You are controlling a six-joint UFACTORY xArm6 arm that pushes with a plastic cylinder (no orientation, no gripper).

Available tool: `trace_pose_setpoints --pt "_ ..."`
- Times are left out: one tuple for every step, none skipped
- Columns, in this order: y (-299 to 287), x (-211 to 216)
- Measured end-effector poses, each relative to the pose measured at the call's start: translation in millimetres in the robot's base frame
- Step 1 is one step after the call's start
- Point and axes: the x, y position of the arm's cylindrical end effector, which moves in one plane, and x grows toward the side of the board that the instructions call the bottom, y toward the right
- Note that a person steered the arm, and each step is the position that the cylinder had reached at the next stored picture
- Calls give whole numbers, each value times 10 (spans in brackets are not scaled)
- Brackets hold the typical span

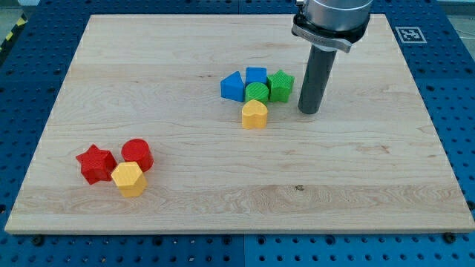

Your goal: Move the green star into the blue cube

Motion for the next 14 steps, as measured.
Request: trace_pose_setpoints --pt "-55 0" --pt "-56 -93" --pt "-56 -275" --pt "-52 -308" --pt "12 -61" --pt "-26 213" --pt "-133 210" --pt "-141 62" --pt "-141 -62" --pt "-141 -62" --pt "-141 -108" --pt "-141 -181" --pt "-141 -255" --pt "-13 -143"
